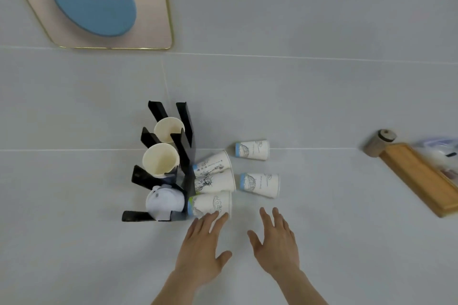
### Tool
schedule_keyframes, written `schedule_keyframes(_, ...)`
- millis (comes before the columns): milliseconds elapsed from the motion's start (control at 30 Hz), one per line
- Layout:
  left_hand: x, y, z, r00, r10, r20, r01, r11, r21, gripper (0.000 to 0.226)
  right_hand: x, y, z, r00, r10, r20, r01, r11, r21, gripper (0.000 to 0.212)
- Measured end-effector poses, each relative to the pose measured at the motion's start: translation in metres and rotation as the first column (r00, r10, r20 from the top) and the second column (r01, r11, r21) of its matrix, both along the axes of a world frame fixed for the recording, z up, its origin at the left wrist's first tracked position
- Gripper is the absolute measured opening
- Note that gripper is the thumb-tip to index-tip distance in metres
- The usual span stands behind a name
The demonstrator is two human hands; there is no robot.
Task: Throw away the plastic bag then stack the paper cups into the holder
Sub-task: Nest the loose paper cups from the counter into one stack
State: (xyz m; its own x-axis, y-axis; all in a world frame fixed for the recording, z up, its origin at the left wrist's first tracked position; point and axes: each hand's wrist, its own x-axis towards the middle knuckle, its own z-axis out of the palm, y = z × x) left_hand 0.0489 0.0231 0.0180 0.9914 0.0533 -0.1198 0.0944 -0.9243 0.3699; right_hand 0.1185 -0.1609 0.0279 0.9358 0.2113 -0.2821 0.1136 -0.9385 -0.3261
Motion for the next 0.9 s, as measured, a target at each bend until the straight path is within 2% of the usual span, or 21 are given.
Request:
schedule_keyframes(167, 0.056, -0.009, 0.000, 0.997, 0.067, 0.022, -0.069, 0.995, 0.077, 0.094, 0.048, -0.036, -0.005, 0.987, -0.140, -0.073, 0.148, 0.983, 0.107, 0.067)
schedule_keyframes(433, 0.077, -0.004, -0.017, 0.986, 0.143, -0.091, -0.120, 0.968, 0.221, 0.111, 0.106, -0.039, -0.017, 0.910, -0.326, -0.257, 0.385, 0.895, 0.224, 0.067)
schedule_keyframes(567, 0.068, -0.006, -0.041, 0.996, 0.086, -0.007, -0.082, 0.962, 0.262, 0.100, 0.124, -0.024, -0.033, 0.858, -0.368, -0.358, 0.474, 0.836, 0.276, 0.063)
schedule_keyframes(733, 0.075, -0.019, -0.024, 0.973, 0.229, -0.014, -0.229, 0.973, -0.001, 0.083, 0.134, -0.013, -0.045, 0.848, -0.395, -0.354, 0.504, 0.809, 0.303, 0.026)
schedule_keyframes(800, 0.082, -0.024, -0.022, 0.954, 0.301, 0.004, -0.295, 0.939, -0.179, 0.084, 0.136, -0.014, -0.048, 0.815, -0.447, -0.369, 0.570, 0.731, 0.375, 0.017)
schedule_keyframes(900, 0.087, -0.030, -0.021, 0.887, 0.461, -0.014, -0.414, 0.782, -0.466, 0.084, 0.138, -0.017, -0.044, 0.758, -0.497, -0.422, 0.651, 0.550, 0.523, 0.018)
